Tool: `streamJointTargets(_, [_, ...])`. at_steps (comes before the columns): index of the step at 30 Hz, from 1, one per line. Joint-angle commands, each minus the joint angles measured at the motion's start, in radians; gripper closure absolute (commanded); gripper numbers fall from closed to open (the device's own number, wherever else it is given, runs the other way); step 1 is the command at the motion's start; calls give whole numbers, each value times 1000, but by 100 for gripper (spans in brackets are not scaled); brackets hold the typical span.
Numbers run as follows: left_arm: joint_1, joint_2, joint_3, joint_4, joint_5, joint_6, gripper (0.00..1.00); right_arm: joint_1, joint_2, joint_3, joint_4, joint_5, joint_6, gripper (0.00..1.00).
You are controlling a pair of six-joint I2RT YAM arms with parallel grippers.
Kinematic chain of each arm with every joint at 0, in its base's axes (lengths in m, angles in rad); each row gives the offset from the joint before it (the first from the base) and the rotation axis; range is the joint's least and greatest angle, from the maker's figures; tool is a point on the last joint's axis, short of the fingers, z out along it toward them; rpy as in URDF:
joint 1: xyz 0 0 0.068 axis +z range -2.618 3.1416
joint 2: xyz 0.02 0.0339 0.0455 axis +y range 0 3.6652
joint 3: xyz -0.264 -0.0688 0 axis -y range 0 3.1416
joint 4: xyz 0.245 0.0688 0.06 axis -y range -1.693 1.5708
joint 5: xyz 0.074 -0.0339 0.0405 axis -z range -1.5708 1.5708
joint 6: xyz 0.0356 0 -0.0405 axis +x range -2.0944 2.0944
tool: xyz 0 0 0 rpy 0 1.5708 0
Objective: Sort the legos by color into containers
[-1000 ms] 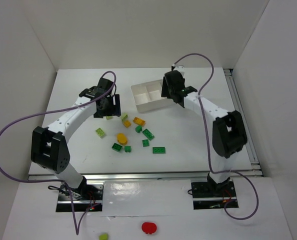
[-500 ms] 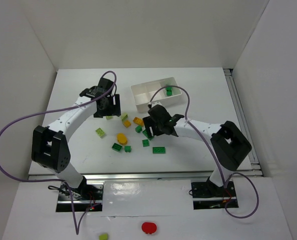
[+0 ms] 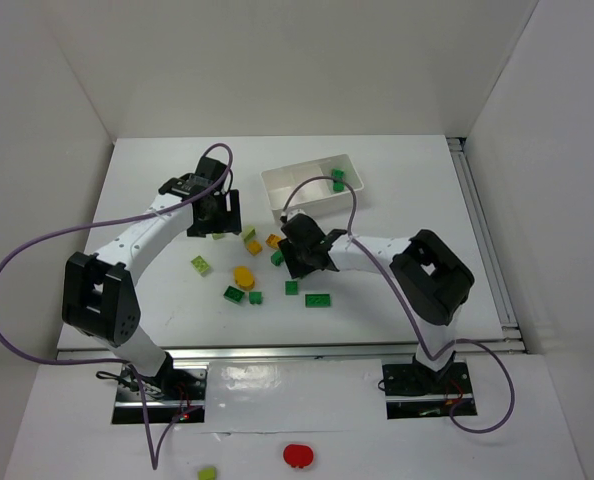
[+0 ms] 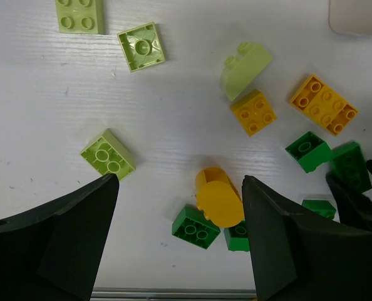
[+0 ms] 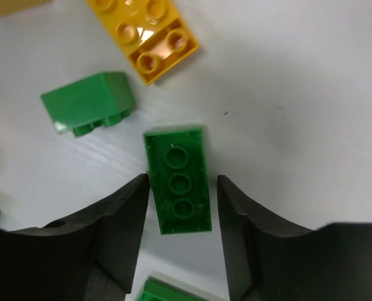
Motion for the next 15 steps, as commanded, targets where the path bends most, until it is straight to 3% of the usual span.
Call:
streamJointTargets(1, [3,-28,8,-7,7,-21,11,5,30,42,16,108,27,47])
streamJointTargets(2, [3,-19,18,-7,7,-12,11,5,30,57,-5,154,38,58])
streamJointTargets(4, [3,-19,18,-7,7,-12,11,5,-22,67,-15,186,38,65])
streamJointTargets(11, [3,-40,-28,-7,-4,-2,8,-125,-197,94,-74,241,56,65])
streamJointTargets(15, [3,-40,-28,-7,5,-2,8,-228,-162,235,-83,232,47,65])
